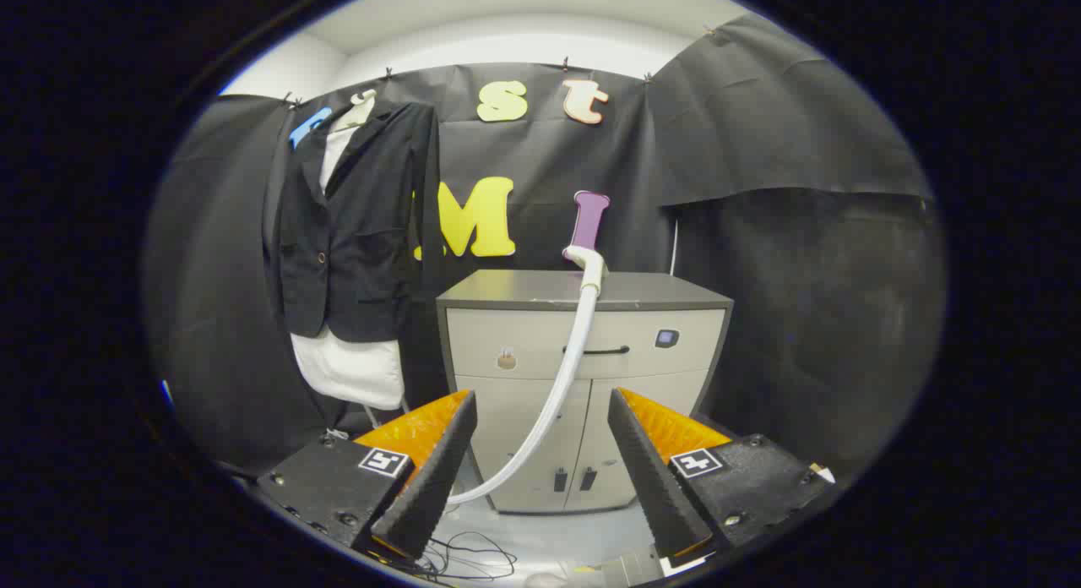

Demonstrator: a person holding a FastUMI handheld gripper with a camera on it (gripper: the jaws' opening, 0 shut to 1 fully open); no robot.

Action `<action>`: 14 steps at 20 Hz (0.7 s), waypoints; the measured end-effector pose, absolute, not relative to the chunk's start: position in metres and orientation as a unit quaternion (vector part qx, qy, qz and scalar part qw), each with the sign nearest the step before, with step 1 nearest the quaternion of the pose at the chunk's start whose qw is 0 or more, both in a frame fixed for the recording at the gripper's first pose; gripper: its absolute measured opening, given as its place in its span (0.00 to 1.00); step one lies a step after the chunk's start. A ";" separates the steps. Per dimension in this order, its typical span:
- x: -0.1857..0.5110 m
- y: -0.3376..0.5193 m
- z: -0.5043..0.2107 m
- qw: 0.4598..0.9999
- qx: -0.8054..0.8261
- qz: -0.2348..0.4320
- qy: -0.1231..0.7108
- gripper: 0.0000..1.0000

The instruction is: Iron the clothes twice with a garment steamer, once on the left side and once on the right side.

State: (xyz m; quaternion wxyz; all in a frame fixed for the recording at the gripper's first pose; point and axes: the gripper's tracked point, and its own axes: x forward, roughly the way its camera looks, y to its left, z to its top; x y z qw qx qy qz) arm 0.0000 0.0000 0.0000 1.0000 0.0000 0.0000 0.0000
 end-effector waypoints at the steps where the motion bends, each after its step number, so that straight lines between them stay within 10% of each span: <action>1: 0.001 0.001 0.001 1.000 0.001 0.001 -0.002 0.97; 14: -0.003 0.008 0.012 1.000 0.022 -0.010 -0.008 0.98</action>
